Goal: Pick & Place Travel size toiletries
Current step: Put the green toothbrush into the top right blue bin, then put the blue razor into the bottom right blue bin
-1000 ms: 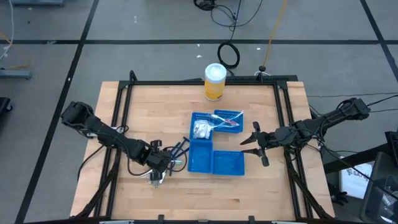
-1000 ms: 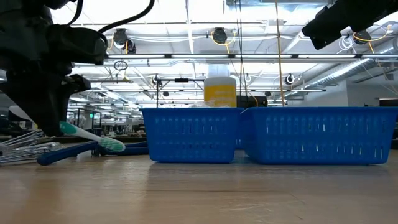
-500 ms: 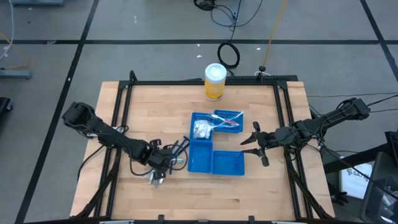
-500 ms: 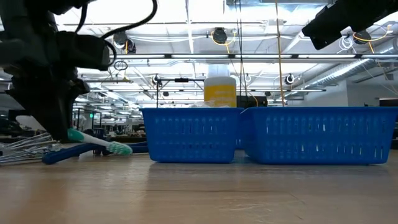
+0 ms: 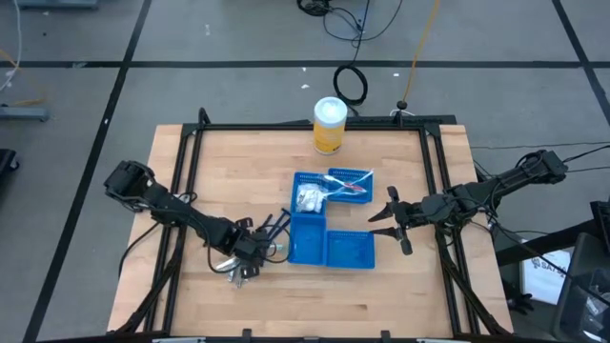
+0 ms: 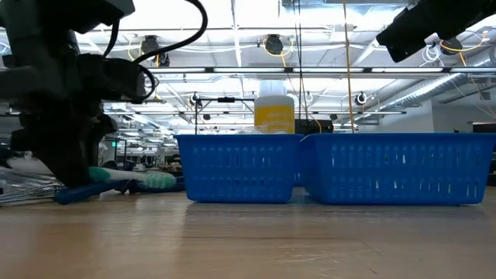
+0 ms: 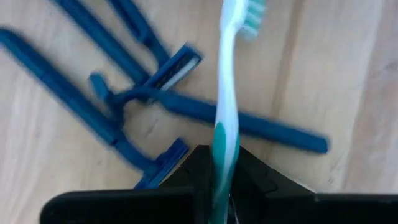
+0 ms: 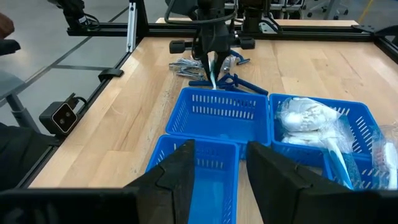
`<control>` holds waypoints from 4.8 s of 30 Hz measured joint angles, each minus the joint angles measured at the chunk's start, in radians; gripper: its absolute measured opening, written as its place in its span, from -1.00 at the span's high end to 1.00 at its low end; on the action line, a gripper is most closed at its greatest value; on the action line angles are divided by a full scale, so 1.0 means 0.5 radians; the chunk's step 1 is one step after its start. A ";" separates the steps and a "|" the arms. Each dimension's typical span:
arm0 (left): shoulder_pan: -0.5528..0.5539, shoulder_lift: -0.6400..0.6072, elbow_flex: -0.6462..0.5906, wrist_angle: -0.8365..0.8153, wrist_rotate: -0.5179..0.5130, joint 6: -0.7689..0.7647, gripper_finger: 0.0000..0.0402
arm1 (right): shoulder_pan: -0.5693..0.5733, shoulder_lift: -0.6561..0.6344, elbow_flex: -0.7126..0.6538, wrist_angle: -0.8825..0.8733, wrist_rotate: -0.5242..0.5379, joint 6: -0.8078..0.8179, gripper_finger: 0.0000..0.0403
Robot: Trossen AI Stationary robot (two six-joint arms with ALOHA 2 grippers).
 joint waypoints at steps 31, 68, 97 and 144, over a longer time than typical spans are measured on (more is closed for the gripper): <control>-0.018 -0.603 -0.004 -0.012 -0.192 0.274 0.97 | 0.000 0.027 0.000 0.021 0.123 -0.019 0.34; 1.028 -0.128 -0.002 2.173 0.206 1.689 0.92 | -0.902 1.425 0.214 2.275 -0.534 -0.345 -0.05; 1.010 -0.202 -0.002 2.026 -0.252 1.423 0.14 | -0.985 1.091 0.339 1.558 -0.440 -0.586 0.97; 1.021 -0.214 -0.002 1.387 -0.726 1.310 -0.34 | -1.177 0.890 0.494 -0.148 -0.315 -0.305 0.08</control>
